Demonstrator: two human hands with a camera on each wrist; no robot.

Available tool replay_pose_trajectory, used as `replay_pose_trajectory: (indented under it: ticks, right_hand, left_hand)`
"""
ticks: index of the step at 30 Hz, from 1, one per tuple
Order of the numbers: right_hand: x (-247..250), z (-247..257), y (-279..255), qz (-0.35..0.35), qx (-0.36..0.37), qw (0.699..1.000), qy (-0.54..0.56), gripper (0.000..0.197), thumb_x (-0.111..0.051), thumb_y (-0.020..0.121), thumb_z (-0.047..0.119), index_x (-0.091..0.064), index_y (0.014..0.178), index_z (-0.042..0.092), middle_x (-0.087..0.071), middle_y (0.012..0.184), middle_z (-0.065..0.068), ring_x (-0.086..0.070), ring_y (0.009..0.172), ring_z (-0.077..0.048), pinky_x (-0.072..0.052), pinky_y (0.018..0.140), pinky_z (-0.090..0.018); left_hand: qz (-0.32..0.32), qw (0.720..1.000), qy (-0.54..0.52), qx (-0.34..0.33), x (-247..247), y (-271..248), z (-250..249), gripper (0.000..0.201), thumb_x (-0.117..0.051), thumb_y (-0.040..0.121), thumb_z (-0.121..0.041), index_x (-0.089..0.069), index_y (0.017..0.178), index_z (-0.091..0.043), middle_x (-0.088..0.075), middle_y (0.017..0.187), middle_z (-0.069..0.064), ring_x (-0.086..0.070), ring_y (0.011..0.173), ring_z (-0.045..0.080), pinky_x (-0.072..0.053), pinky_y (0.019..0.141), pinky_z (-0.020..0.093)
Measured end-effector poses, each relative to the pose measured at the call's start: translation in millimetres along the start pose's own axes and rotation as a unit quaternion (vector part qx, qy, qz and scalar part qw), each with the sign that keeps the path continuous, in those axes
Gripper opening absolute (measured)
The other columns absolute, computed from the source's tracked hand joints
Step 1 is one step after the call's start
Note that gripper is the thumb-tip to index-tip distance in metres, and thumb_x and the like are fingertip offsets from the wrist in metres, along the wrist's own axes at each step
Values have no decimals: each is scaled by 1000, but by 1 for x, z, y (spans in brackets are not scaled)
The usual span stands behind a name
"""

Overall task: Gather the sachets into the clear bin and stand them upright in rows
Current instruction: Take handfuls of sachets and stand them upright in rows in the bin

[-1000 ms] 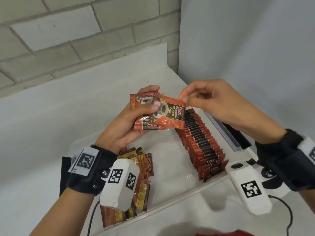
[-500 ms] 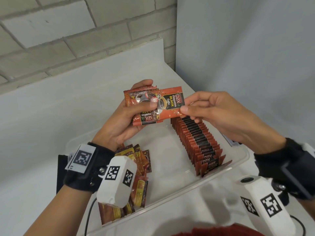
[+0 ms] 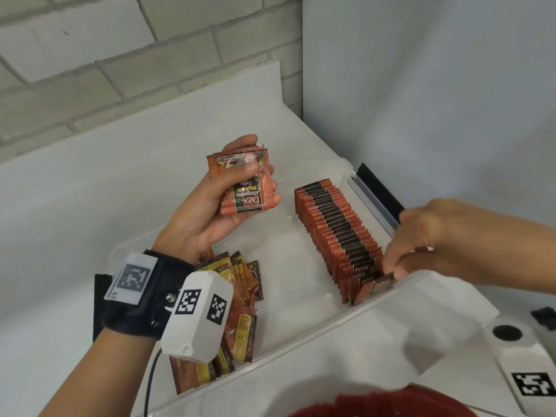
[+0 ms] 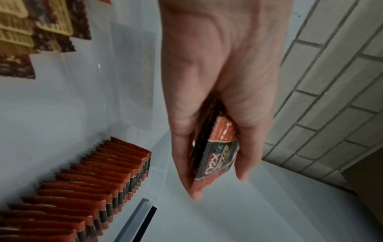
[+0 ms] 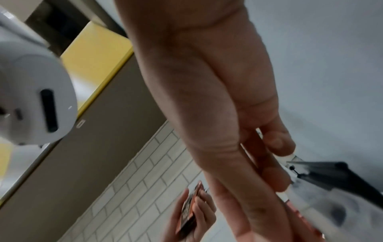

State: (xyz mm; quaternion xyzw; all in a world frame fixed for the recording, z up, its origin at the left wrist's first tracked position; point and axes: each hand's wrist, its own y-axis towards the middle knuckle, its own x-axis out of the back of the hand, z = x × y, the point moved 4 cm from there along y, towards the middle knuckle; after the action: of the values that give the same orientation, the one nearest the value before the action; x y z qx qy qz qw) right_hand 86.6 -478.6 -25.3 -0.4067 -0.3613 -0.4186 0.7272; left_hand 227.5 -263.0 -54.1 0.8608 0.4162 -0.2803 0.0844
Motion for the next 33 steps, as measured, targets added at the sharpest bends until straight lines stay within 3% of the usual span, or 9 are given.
replay_pose_trajectory:
  ticks: [4, 8, 14, 19, 21, 23, 26, 29, 33]
  right_hand:
    - [-14, 3, 5, 40, -16, 995, -92, 9, -61, 91, 36, -70, 93, 39, -43, 83, 18, -48, 88, -3, -41, 75, -17]
    - [-17, 7, 10, 54, 6, 988, -143, 7, -62, 90, 34, -68, 88, 35, -41, 78, 21, -38, 97, -6, -31, 60, -15]
    - [-19, 7, 15, 75, 19, 982, -170, 13, -60, 92, 34, -70, 99, 34, -35, 76, 22, -30, 91, -3, -29, 61, -14]
    - [-15, 2, 13, 85, 10, 990, -115, 17, -62, 92, 32, -72, 102, 40, -34, 86, 18, -34, 85, 15, -32, 66, -8]
    - [-7, 2, 13, 74, 10, 995, -73, 17, -64, 91, 29, -74, 99, 41, -38, 86, 18, -31, 92, 27, -33, 67, -6]
    - [4, 6, 14, 43, 2, 998, -39, 15, -64, 90, 32, -73, 97, 42, -45, 81, 20, -30, 90, 32, -32, 70, -2]
    - [19, 20, 22, -57, -9, 993, 105, 11, -65, 83, 42, -74, 87, 36, -64, 75, 27, -54, 73, 16, -39, 67, -4]
    - [20, 31, 37, -143, -16, 955, 260, 27, -66, 74, 51, -70, 85, 27, -71, 73, 11, -62, 61, -1, -46, 64, -12]
    - [7, 43, 59, -165, -31, 931, 325, 42, -69, 70, 55, -68, 86, 16, -73, 73, 2, -67, 62, -10, -56, 74, -28]
  left_hand:
    - [-1, 1000, -1, 2, 0, 0, 0, 51, -87, 58, -19, -71, 106, -24, -68, 92, 8, -69, 77, 21, -58, 69, 35]
    - [1, 1000, 0, 5, 0, 0, 0, 50, -86, 59, -19, -70, 107, -23, -67, 92, 8, -68, 77, 20, -57, 69, 35]
    - [6, 1000, 15, 12, -1, -1, 1, 50, -85, 58, -18, -71, 105, -25, -69, 91, 7, -69, 77, 20, -58, 68, 33]
    - [1, 1000, 13, 20, -3, -1, 1, 44, -80, 65, -14, -69, 107, -23, -69, 91, 9, -70, 76, 20, -58, 68, 34]
    - [-5, 1000, 2, 28, -5, -2, 2, 33, -67, 79, -9, -67, 109, -22, -69, 89, 9, -69, 75, 20, -58, 68, 34]
    - [-9, 999, -11, 37, -7, -2, 3, 33, -55, 82, -8, -64, 111, -21, -68, 88, 11, -68, 74, 21, -58, 68, 35]
    - [-10, 999, -3, 44, -11, -3, 4, 34, -50, 82, -7, -63, 110, -21, -68, 86, 10, -68, 73, 21, -59, 68, 37]
    - [-10, 999, 17, 35, -14, -3, 5, 34, -53, 81, -5, -64, 108, -23, -69, 89, 5, -69, 76, 19, -60, 71, 39]
    - [-19, 999, 33, 20, -12, -1, 5, 36, -62, 81, -1, -64, 108, -25, -70, 96, 2, -69, 84, 18, -59, 69, 34]
